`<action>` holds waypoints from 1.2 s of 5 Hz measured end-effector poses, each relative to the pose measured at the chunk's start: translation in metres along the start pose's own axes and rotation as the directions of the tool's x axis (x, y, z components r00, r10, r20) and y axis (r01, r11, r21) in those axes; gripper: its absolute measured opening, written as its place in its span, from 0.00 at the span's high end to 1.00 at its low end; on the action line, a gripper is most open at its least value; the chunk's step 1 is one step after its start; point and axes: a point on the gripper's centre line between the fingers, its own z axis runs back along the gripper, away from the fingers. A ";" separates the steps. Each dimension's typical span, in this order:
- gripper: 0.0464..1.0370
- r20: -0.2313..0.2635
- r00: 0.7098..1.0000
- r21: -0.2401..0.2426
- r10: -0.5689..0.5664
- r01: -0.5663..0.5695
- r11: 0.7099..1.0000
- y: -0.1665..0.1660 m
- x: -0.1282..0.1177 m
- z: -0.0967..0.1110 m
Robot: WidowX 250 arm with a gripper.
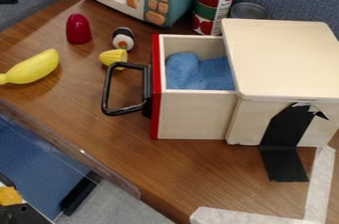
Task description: Close the drawer
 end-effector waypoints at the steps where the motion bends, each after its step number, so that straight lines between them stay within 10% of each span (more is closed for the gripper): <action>1: 0.04 -0.006 1.000 -0.029 -0.011 0.011 1.000 -0.002 0.000 -0.013; 3: 0.04 -0.136 0.942 0.116 -0.307 0.323 0.939 -0.031 0.011 -0.043; 5: 0.04 -0.224 0.892 0.129 -0.394 0.427 0.895 -0.051 0.030 -0.079; 6: 0.04 -0.235 0.909 0.098 -0.345 0.375 0.922 -0.055 0.041 -0.097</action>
